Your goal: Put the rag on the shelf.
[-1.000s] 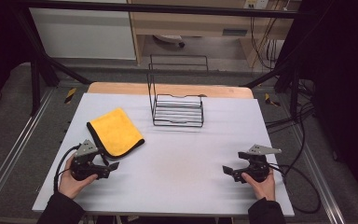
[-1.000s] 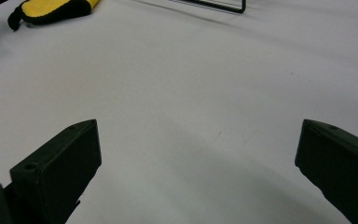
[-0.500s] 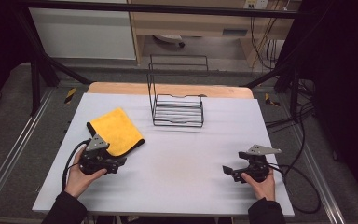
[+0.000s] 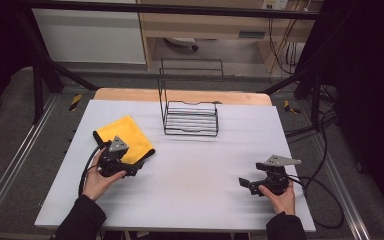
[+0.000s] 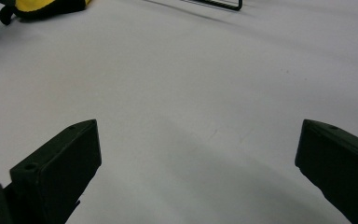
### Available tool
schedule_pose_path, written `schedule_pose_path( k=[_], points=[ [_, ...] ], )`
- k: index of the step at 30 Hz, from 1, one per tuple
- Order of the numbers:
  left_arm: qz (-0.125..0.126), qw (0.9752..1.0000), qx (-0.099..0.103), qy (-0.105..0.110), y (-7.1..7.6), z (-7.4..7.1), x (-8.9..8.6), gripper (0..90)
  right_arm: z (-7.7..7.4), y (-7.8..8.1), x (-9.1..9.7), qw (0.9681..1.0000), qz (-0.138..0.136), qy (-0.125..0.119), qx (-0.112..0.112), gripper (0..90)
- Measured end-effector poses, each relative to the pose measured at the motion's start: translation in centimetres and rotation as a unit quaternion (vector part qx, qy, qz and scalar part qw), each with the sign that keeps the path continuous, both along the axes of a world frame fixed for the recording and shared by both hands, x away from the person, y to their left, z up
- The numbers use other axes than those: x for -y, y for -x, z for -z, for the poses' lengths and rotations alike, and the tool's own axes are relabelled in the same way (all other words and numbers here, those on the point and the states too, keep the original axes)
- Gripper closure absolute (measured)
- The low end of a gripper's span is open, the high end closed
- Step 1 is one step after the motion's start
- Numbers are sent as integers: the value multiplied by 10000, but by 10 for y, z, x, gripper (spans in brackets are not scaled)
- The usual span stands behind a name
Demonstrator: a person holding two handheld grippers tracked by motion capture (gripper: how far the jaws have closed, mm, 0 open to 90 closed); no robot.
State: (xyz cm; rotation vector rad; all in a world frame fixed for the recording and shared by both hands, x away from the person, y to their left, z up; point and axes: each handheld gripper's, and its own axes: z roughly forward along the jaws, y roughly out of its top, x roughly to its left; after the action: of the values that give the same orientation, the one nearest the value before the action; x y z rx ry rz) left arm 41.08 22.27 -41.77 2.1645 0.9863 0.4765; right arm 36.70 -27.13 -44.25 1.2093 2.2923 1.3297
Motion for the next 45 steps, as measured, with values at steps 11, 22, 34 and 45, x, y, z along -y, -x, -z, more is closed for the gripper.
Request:
schedule_pose_path(
  k=[11,22,34,45],
  points=[
    [-121,9996,-19,-272,-21,12,15,329,0,-1,0,10000,-9,31,5,8],
    [-78,9986,39,-525,-30,23,18,484,1,-1,-1,10000,3,34,-42,8],
    [-180,9979,117,-607,-34,27,20,591,1,-1,-1,10000,-15,50,-23,9],
    [-319,9970,169,-681,-35,27,21,719,1,-1,-1,10000,-18,46,-23,10]
  ],
)
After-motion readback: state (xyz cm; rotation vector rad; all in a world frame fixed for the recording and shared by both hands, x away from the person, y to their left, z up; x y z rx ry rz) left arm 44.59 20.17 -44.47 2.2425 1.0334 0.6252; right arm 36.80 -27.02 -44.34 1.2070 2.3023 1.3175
